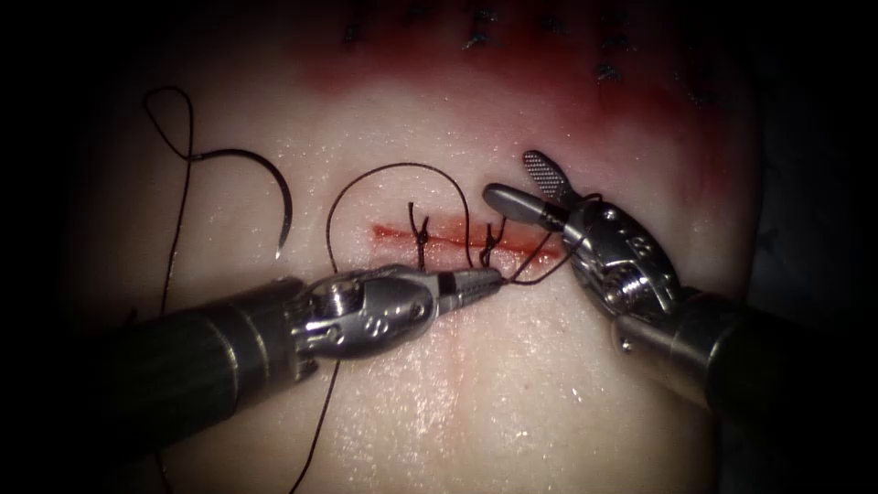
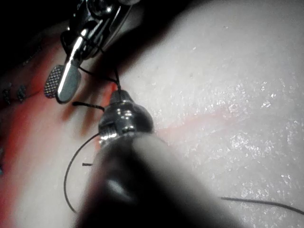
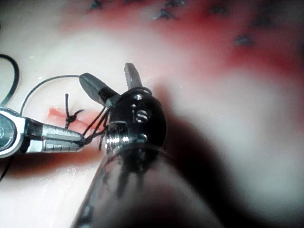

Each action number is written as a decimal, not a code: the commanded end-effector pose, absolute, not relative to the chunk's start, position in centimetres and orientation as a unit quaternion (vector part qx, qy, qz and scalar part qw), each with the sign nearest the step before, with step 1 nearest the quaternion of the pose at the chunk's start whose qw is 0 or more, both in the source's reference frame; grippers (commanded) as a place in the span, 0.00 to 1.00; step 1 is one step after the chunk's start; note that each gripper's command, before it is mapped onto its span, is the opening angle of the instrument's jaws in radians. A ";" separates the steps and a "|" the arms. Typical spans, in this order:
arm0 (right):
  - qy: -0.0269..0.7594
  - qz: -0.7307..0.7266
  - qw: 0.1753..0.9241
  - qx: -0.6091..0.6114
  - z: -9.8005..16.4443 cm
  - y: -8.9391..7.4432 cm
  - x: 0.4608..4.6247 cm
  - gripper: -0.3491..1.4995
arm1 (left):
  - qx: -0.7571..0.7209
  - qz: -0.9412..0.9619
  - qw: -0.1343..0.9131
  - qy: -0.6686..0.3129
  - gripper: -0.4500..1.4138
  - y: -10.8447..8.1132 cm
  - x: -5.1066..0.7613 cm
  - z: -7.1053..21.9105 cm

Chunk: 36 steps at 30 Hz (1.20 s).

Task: Wound Closure
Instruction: Pick up tail of thread with right hand, then pull downward with right hand and upward with left end-effector to tighten suture

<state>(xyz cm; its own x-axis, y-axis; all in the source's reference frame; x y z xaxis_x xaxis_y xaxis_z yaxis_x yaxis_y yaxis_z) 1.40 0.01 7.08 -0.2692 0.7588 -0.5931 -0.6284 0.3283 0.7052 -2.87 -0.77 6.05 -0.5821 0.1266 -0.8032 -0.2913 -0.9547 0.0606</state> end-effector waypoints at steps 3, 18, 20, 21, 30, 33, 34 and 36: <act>0.543 0.582 0.599 0.087 7.2 -0.1 1.45 0.58 | -0.442 0.885 0.117 0.093 0.05 -0.7 -2.92 6.1; 0.539 0.585 0.596 0.112 7.4 -0.1 1.45 0.53 | -0.443 0.885 0.113 0.090 0.05 -0.8 -2.86 6.1; 0.539 0.588 0.591 0.115 7.3 -0.1 1.45 0.47 | -0.443 0.884 0.113 0.090 0.05 -0.8 -2.86 6.1; 0.539 0.588 0.591 0.115 7.3 -0.1 1.45 0.47 | -0.443 0.884 0.113 0.090 0.05 -0.8 -2.86 6.1; 0.541 0.577 0.600 0.119 7.4 -0.2 1.45 0.00 | -0.445 0.884 0.113 0.088 0.05 -0.7 -2.84 6.1; 0.541 0.568 0.609 0.115 7.4 -0.2 1.42 0.00 | -0.446 0.884 0.113 0.085 0.05 -0.7 -2.79 6.0; 0.551 0.552 0.618 0.099 7.4 -0.2 1.41 0.00 | -0.444 0.885 0.119 0.081 0.05 -0.6 -2.74 6.0; 0.574 0.515 0.635 0.050 7.3 -0.2 1.45 0.00 | -0.432 0.889 0.128 0.075 0.05 -0.4 -2.64 5.9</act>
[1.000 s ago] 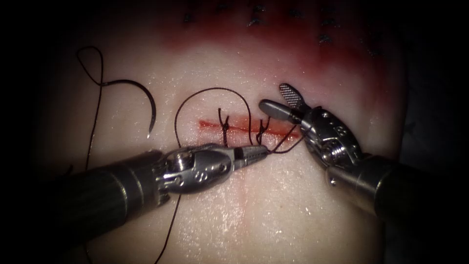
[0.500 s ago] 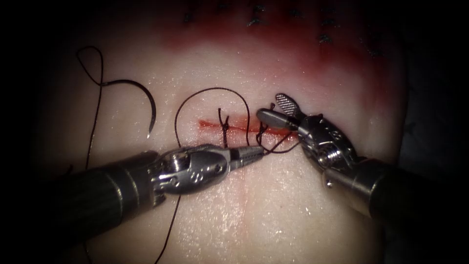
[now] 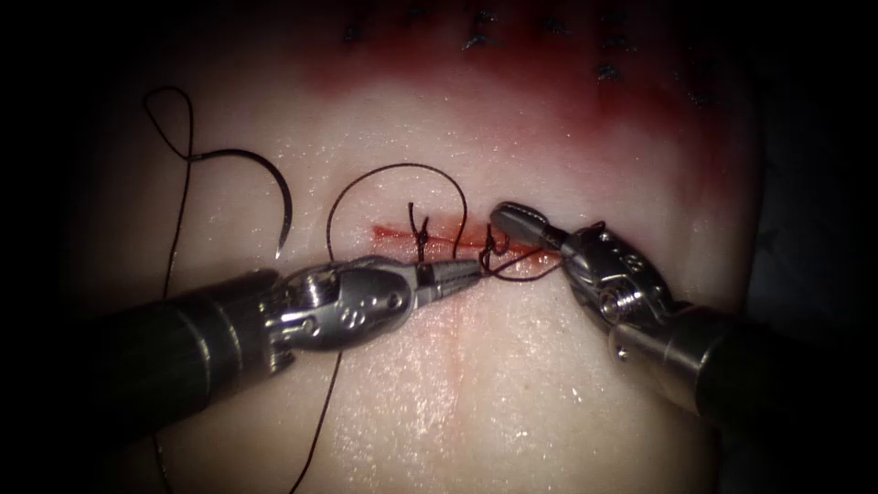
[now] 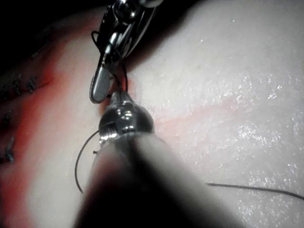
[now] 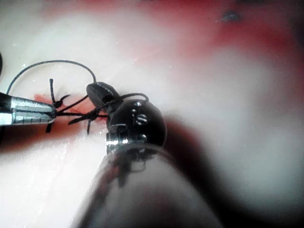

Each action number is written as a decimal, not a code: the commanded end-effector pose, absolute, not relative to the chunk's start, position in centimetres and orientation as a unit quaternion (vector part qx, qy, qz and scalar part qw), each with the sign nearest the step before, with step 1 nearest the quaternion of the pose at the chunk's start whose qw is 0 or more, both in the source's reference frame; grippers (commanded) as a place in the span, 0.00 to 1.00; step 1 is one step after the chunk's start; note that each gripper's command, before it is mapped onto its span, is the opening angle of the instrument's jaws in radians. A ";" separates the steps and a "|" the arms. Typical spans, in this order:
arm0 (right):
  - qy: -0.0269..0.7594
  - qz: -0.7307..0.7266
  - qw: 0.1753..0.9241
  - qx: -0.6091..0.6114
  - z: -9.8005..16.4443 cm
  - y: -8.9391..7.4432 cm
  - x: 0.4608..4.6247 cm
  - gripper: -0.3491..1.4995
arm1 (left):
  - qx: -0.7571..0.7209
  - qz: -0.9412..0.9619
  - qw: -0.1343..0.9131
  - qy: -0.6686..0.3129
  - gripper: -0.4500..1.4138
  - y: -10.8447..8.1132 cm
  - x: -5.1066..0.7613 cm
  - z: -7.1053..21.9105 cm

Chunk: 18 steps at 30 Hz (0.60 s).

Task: Wound Closure
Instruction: Pull downward with right hand and upward with left end-effector to tighten suture

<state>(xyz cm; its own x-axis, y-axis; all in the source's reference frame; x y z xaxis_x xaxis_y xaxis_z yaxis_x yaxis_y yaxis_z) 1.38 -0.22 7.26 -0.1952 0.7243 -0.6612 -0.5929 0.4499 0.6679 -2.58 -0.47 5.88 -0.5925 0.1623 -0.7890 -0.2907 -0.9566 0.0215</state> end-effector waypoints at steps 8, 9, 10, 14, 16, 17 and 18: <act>0.605 0.413 0.680 -0.042 7.3 -0.5 1.48 0.00 | -0.401 0.896 0.178 0.070 0.05 0.5 -2.29 5.7; 0.608 0.403 0.683 -0.054 7.3 -0.5 1.48 0.00 | -0.399 0.896 0.185 0.070 0.05 0.5 -2.27 5.7; 0.608 0.403 0.683 -0.054 7.3 -0.5 1.48 0.00 | -0.399 0.896 0.185 0.070 0.05 0.5 -2.27 5.7; 0.607 0.375 0.696 -0.077 7.3 -0.6 1.48 0.00 | -0.395 0.889 0.208 0.099 0.05 1.0 -2.03 5.8; 0.608 0.372 0.697 -0.079 7.3 -0.6 1.48 0.00 | -0.395 0.887 0.215 0.105 0.05 1.0 -1.98 5.8; 0.607 0.368 0.699 -0.082 7.3 -0.6 1.48 0.00 | -0.398 0.877 0.235 0.130 0.05 1.3 -1.81 5.8; 0.607 0.366 0.700 -0.084 7.3 -0.6 1.48 0.00 | -0.401 0.872 0.244 0.140 0.05 1.3 -1.74 5.8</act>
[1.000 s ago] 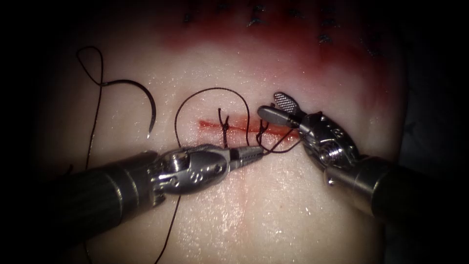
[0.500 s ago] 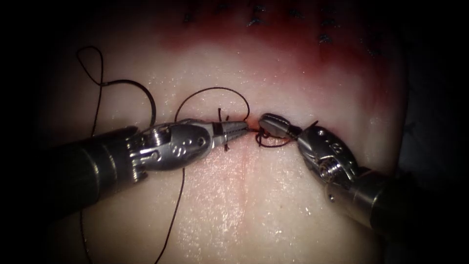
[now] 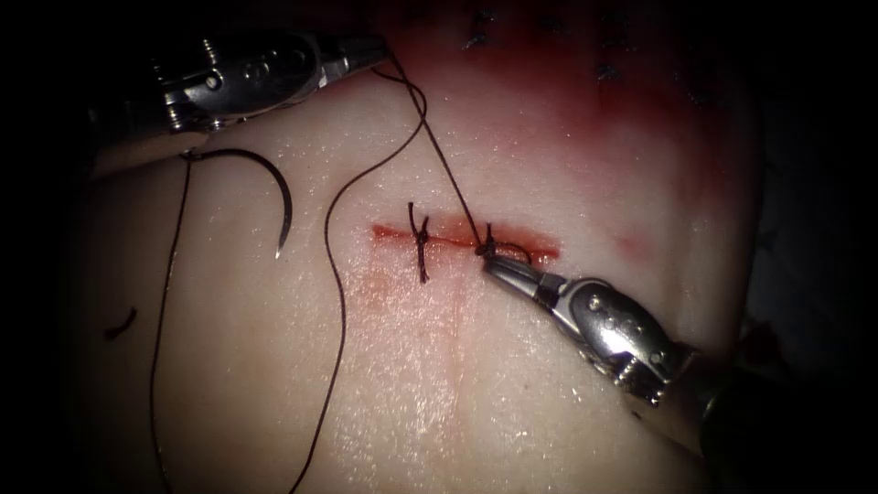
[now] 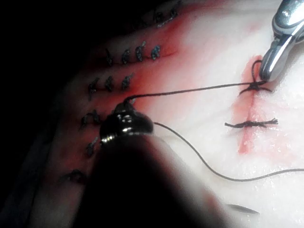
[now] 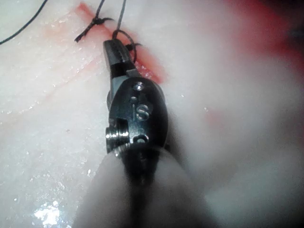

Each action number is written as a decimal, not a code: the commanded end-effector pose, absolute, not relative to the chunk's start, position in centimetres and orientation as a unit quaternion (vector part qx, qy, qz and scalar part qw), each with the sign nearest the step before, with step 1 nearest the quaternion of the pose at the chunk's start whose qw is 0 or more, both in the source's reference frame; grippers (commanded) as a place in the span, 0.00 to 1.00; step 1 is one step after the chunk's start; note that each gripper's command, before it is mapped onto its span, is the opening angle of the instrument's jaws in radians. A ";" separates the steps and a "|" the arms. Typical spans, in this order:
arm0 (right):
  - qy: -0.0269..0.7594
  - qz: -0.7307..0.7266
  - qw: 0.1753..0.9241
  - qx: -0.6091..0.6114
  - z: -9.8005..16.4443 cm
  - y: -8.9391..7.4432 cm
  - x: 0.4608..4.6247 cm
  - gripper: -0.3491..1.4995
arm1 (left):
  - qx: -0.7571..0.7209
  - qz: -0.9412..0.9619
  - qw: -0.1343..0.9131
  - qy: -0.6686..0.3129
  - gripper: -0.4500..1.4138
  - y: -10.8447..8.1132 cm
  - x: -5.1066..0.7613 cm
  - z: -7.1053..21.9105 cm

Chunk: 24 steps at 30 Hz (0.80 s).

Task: Wound Closure
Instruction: Pull downward with right hand and upward with left end-effector to tighten suture

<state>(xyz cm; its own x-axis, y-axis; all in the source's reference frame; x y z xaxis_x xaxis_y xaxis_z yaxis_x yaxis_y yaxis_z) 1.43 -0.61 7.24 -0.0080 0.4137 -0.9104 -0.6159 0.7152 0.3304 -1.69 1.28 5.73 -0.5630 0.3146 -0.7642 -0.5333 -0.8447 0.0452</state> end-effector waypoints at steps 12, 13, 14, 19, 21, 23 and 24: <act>0.609 0.354 0.703 -0.099 7.3 -0.7 1.58 0.00 | -0.408 0.845 0.254 0.236 0.05 2.2 -1.74 6.0; 0.609 0.351 0.704 -0.101 7.3 -0.7 1.59 0.00 | -0.408 0.841 0.255 0.246 0.05 2.2 -1.77 6.1; 0.610 0.348 0.705 -0.103 7.3 -0.8 1.60 0.00 | -0.411 0.833 0.260 0.263 0.05 2.3 -1.81 6.1; 0.611 0.343 0.705 -0.108 7.3 -0.9 1.63 0.00 | -0.414 0.817 0.272 0.297 0.05 2.5 -1.95 6.2; 0.611 0.341 0.706 -0.110 7.3 -0.9 1.63 0.00 | -0.412 0.811 0.279 0.307 0.05 2.6 -1.98 6.3; 0.610 0.341 0.706 -0.112 7.3 -0.9 1.64 0.00 | -0.410 0.802 0.290 0.323 0.05 2.7 -2.03 6.3; 0.610 0.341 0.706 -0.112 7.3 -0.9 1.64 0.00 | -0.410 0.802 0.290 0.323 0.05 2.7 -2.03 6.3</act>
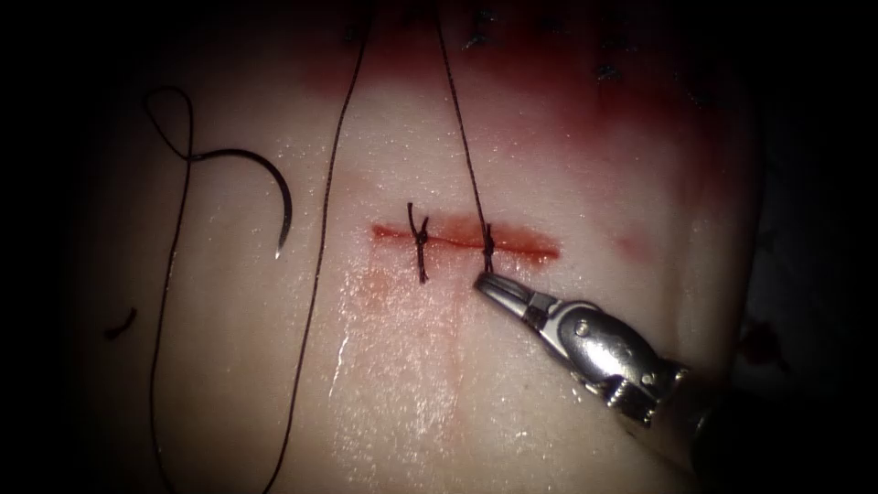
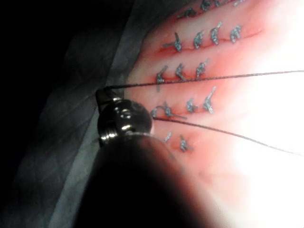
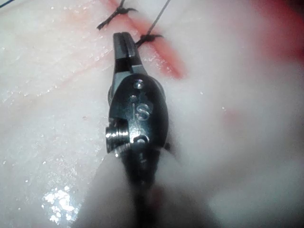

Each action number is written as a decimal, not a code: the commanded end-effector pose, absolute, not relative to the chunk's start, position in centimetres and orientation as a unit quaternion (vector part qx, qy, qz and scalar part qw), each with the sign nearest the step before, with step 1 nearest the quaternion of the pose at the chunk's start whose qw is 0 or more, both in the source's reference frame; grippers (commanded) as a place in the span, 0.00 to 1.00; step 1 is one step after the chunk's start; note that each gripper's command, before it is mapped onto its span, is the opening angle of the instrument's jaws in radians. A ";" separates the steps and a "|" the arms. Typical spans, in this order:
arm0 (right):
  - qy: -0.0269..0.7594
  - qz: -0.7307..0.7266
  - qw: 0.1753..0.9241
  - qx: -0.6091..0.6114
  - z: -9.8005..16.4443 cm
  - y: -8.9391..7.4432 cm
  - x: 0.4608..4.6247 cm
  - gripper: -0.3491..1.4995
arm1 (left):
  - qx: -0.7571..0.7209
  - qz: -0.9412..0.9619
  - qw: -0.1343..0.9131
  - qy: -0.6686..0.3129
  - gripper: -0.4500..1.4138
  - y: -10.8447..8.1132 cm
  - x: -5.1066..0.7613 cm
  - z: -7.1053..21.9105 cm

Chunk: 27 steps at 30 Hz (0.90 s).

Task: Wound Closure
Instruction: Pull downward with right hand and upward with left end-effector to tighten suture, then pull working end taut with left needle holder

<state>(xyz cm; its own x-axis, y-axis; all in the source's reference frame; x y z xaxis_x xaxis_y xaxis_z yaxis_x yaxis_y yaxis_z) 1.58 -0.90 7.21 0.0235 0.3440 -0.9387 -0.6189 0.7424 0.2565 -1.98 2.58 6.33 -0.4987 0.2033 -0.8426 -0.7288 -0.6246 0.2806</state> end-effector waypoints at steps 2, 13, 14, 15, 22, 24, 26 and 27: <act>0.611 0.339 0.706 -0.114 7.3 -1.0 1.65 0.00 | -0.410 0.792 0.300 0.339 0.05 2.7 -2.05 6.4; 0.599 0.324 0.721 -0.125 7.6 -1.4 1.68 0.00 | -0.401 0.784 0.316 0.353 0.05 3.1 -1.96 6.6; 0.599 0.324 0.721 -0.126 7.6 -1.4 1.67 0.00 | -0.400 0.784 0.316 0.353 0.05 3.1 -1.96 6.6; 0.598 0.325 0.721 -0.127 7.6 -1.4 1.67 0.00 | -0.400 0.784 0.316 0.353 0.05 3.1 -1.96 6.6; 0.596 0.326 0.723 -0.122 7.6 -1.5 1.67 0.00 | -0.403 0.782 0.324 0.348 0.05 3.1 -1.93 6.7; 0.602 0.332 0.715 -0.126 7.5 -1.4 1.67 0.00 | -0.408 0.781 0.327 0.342 0.05 3.0 -1.95 6.6; 0.604 0.339 0.711 -0.121 7.5 -1.4 1.67 0.00 | -0.423 0.779 0.321 0.334 0.05 2.9 -1.98 6.5; 0.603 0.352 0.707 -0.113 7.5 -1.3 1.66 0.45 | -0.436 0.777 0.316 0.326 0.05 2.8 -2.02 6.5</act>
<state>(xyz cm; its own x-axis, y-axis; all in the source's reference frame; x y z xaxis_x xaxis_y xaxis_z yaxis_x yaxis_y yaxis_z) 1.57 -1.27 7.39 0.0202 0.3714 -0.9282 -0.6365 0.7208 0.2746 -1.98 2.62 6.40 -0.4181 0.2118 -0.8834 -0.7737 -0.5925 0.2242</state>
